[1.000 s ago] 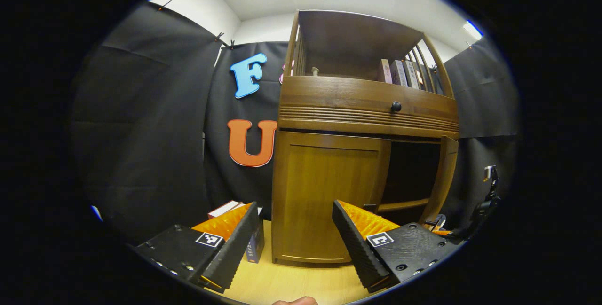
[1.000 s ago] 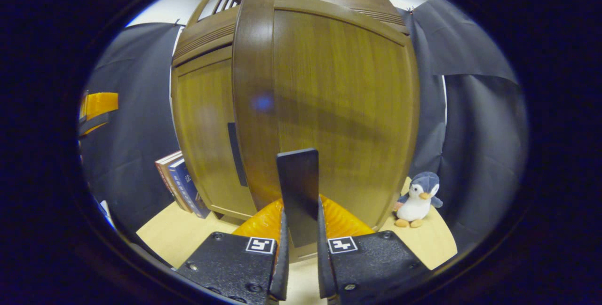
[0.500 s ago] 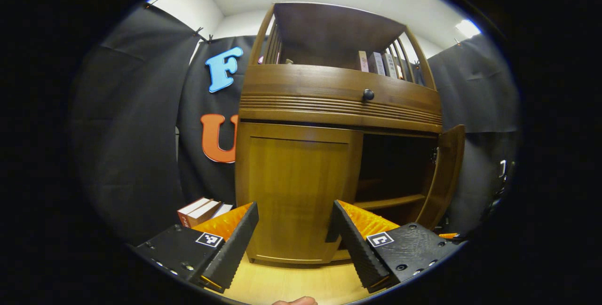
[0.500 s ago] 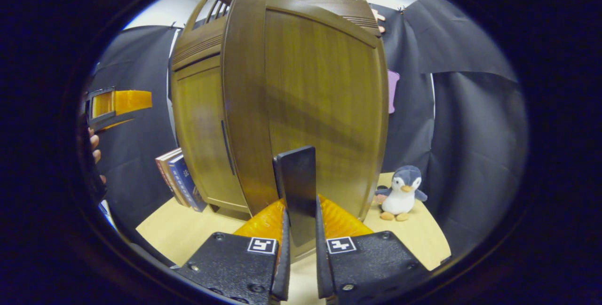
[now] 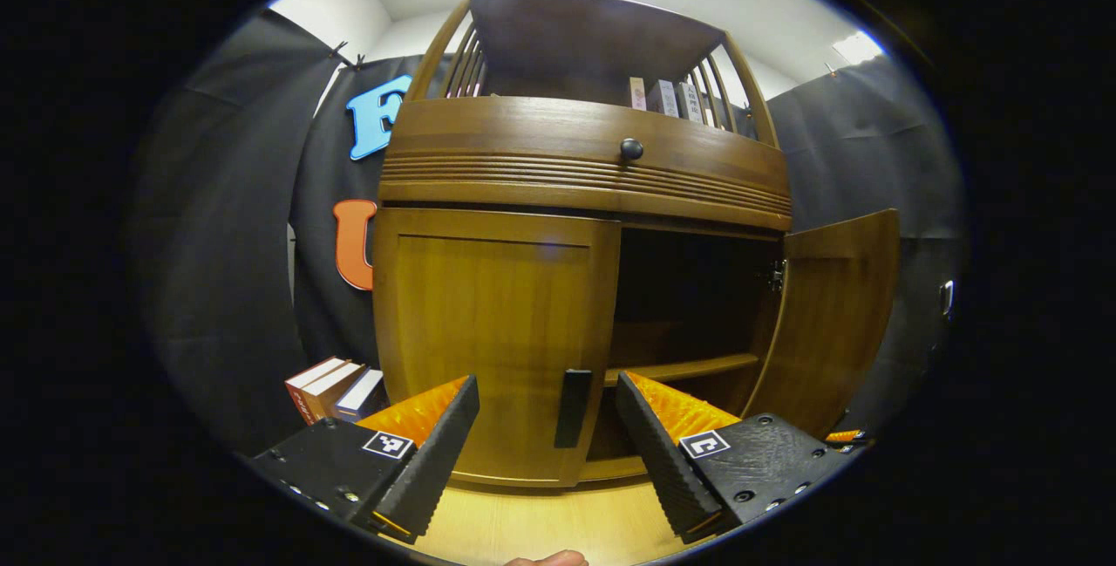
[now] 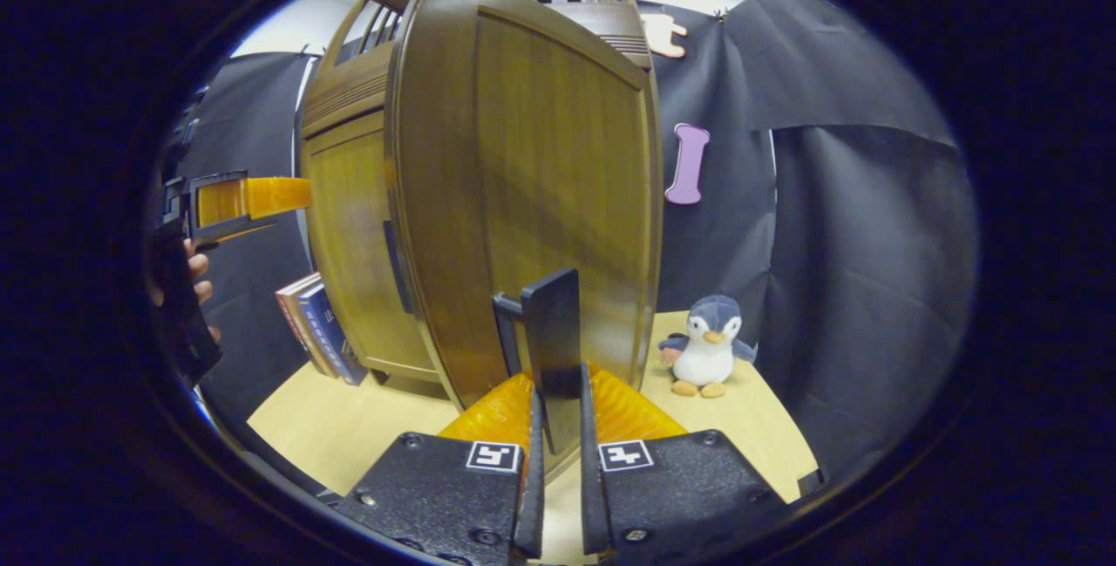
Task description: Open the right door of the double-door shoe cabinet with the right hand, and open the left door with the left hand.
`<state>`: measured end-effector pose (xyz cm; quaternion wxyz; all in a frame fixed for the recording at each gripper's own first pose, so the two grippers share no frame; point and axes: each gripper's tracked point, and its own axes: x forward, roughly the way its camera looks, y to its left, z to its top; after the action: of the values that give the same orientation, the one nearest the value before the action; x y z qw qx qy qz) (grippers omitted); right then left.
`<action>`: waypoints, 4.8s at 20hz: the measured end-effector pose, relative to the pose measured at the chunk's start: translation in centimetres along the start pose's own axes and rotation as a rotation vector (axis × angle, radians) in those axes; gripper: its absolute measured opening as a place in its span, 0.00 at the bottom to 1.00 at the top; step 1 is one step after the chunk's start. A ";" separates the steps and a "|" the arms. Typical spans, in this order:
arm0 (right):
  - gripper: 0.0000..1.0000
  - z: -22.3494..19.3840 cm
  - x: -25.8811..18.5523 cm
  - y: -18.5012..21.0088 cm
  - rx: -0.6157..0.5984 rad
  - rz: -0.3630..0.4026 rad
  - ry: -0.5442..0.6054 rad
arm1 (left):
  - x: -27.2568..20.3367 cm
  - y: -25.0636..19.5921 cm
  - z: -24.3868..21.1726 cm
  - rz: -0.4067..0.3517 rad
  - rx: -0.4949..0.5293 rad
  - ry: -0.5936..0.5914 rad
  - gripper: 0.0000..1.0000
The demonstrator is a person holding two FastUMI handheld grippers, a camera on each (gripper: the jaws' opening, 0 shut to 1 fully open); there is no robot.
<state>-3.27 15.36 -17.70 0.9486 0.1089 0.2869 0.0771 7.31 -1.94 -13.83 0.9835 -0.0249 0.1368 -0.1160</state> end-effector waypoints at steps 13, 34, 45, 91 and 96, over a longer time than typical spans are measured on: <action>0.09 -2.7 -2.9 -7.5 0.043 -0.116 0.078 | 3.2 -7.5 -0.6 -0.110 0.004 0.027 0.95; 0.06 0.3 -8.8 -14.2 0.122 -0.233 -0.029 | 12.6 -1.9 -7.6 0.060 0.061 0.159 0.94; 0.50 2.0 -10.4 -12.7 0.086 -0.188 -0.082 | 15.2 -1.3 -9.9 0.002 0.117 0.163 0.60; 0.62 5.4 -5.4 -1.6 -0.075 0.096 -0.174 | 0.1 3.4 -10.3 0.075 0.060 0.126 0.25; 0.64 6.1 -4.8 1.0 -0.101 0.134 -0.209 | -2.6 5.8 -10.3 0.119 0.065 0.128 0.25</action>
<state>-3.85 14.33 -9.95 0.9703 0.0873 0.1744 0.1431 3.33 4.11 -23.52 0.9781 0.0228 0.1970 -0.0630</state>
